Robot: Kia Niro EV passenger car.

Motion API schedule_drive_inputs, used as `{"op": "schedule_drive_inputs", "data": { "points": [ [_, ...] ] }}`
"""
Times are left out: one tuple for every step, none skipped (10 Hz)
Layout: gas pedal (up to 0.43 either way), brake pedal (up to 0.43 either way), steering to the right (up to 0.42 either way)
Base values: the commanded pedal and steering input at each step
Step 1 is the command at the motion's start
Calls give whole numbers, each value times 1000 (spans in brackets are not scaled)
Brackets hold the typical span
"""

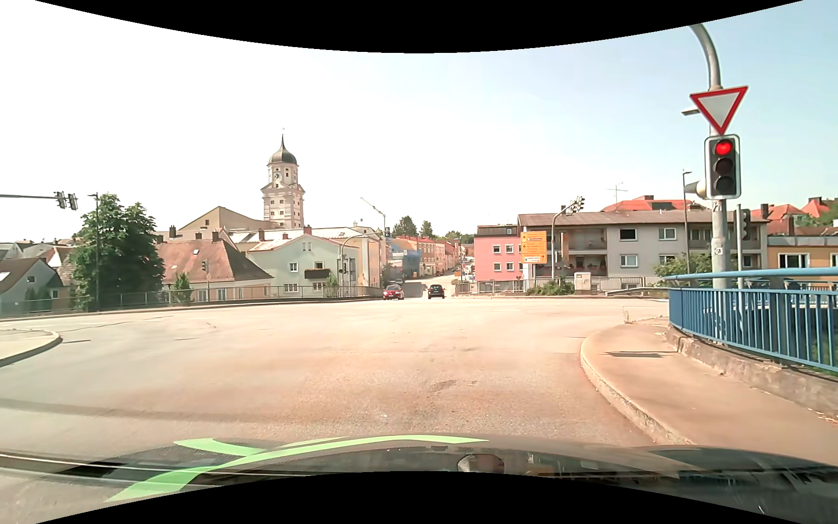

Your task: Follow the waypoints while adhering to traffic rules and regulations

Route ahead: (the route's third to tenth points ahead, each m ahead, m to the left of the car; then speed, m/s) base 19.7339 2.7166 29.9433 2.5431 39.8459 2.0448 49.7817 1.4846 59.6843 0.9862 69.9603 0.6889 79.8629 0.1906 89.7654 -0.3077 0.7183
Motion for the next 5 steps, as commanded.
{"op": "schedule_drive_inputs", "data": {
  "points": [
    [0,79,-8],
    [0,73,-8],
    [0,73,-8],
    [0,67,-8],
    [0,49,-8]
  ]
}}
